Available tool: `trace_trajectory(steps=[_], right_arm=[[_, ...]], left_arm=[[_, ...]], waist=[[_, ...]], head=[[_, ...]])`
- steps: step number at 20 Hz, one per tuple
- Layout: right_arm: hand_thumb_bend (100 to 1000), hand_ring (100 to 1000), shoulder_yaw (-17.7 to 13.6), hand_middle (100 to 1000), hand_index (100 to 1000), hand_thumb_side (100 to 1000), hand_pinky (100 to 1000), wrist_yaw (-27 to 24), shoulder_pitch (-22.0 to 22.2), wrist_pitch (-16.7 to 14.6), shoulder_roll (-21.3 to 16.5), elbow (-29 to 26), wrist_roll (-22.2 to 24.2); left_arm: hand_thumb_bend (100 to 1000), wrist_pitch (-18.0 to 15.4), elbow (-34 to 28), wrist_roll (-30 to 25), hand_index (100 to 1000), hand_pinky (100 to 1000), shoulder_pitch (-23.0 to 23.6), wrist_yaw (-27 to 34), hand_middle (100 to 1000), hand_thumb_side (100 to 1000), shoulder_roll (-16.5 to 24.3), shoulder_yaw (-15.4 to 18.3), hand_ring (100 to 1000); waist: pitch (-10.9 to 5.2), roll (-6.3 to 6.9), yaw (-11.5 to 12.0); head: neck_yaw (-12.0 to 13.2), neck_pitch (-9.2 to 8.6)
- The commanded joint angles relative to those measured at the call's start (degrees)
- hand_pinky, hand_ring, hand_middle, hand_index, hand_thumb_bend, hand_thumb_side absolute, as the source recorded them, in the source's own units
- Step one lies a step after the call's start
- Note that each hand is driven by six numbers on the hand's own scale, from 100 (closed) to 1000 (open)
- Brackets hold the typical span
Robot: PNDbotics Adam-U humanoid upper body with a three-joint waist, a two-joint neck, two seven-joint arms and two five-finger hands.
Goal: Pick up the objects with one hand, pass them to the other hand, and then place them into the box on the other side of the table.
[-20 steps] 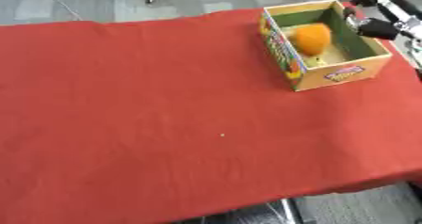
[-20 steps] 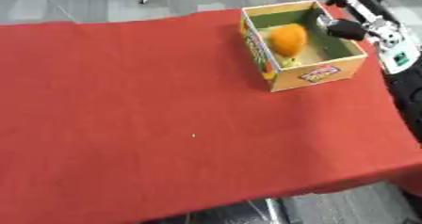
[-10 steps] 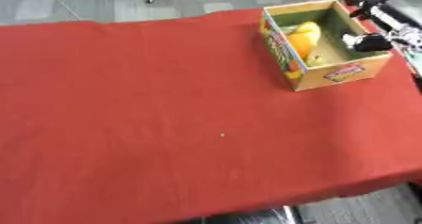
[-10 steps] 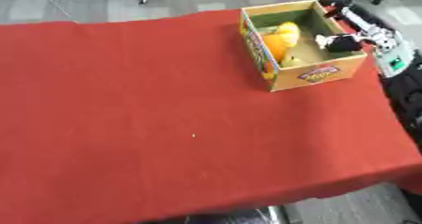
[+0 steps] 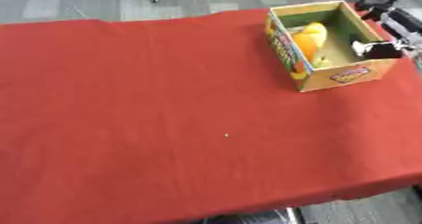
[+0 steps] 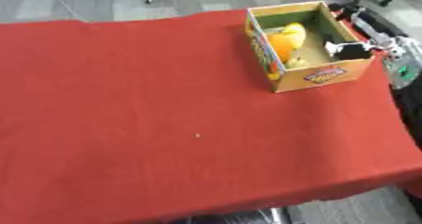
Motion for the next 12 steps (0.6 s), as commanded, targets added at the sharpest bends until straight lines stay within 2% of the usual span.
trace_trajectory(steps=[1,3,7,9,12], right_arm=[[100,830,-2.75,842,910,436,870,-7.35,3.21,0.7,0.61,-13.2,-3.91],[100,824,-4.78,834,897,470,869,-11.87,7.58,2.38,4.15,-22.44,-4.97],[100,818,-7.46,828,882,470,866,-18.1,16.61,6.05,13.92,-39.73,-5.0],[100,819,-7.47,832,879,470,865,-19.33,20.03,7.69,18.67,-45.2,-3.53],[100,814,-6.7,823,867,470,862,-19.8,24.22,9.35,25.03,-49.8,-0.86]], left_arm=[[304,-0.52,-1.27,0.31,735,883,-0.69,-1.52,611,700,0.33,0.43,706],[293,-1.1,-1.27,0.63,734,883,-0.61,-3.21,612,698,0.26,0.51,708],[270,-2.29,-1.27,1.86,732,881,0.01,-7.21,612,692,-0.18,0.27,707],[263,-2.75,-1.27,2.68,733,881,0.41,-7.64,612,692,-0.56,-0.04,706],[257,-3.37,-1.27,3.4,733,879,0.84,-7.23,612,692,-1.09,-0.66,703]], waist=[[-1.08,-0.71,-0.29],[-1.12,-0.98,-0.66],[-1.25,-1.65,-1.91],[-1.54,-1.94,-2.62],[-1.97,-2.11,-3.44]], head=[[4.9,-0.16],[7.35,-0.16],[11.08,-0.16],[12.4,-0.16],[13.25,-0.16]])
